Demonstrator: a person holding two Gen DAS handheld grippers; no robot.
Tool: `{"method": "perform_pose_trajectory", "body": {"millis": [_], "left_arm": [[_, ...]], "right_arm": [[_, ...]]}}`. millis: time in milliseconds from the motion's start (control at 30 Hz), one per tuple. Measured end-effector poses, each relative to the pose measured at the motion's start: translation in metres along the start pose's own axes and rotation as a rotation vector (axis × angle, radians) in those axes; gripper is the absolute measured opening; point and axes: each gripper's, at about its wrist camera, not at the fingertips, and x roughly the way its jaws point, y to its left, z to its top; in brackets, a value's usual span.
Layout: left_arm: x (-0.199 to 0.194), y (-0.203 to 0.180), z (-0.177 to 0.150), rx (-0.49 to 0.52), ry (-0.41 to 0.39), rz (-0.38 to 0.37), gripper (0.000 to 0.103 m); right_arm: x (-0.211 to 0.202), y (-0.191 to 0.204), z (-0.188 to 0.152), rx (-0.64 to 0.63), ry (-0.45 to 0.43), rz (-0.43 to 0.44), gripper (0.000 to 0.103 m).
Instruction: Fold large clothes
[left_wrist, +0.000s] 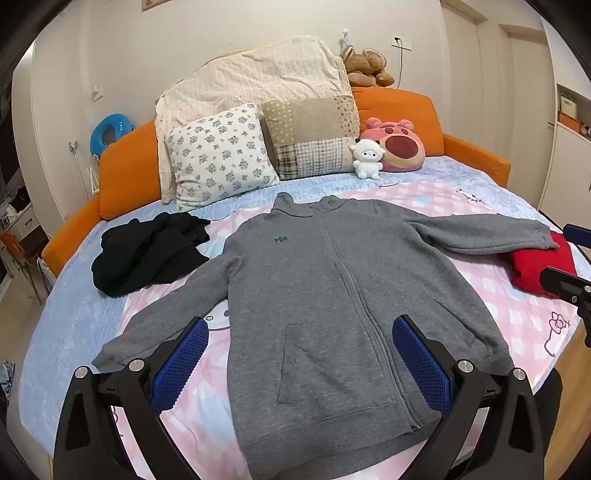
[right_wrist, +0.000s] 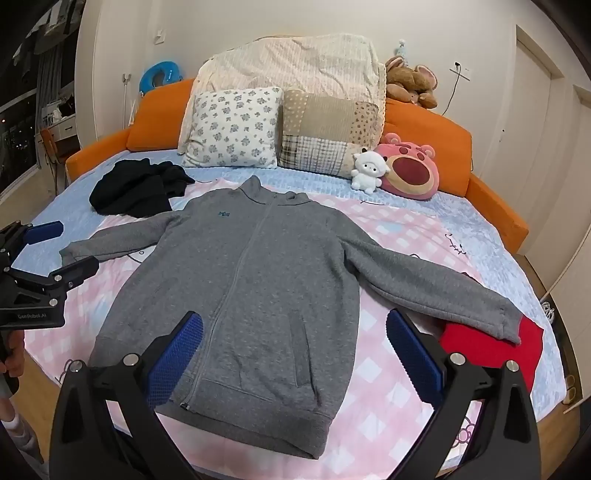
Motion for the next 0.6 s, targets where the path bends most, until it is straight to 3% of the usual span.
{"method": "perform_pose_trajectory", "body": {"millis": [600], "left_arm": [[-0.010, 0.005, 0.008, -0.024, -0.031, 0.002, 0.101]], "right_arm": [[-0.011, -0.005, 0.000, 0.047, -0.066, -0.014, 0.098]]}}
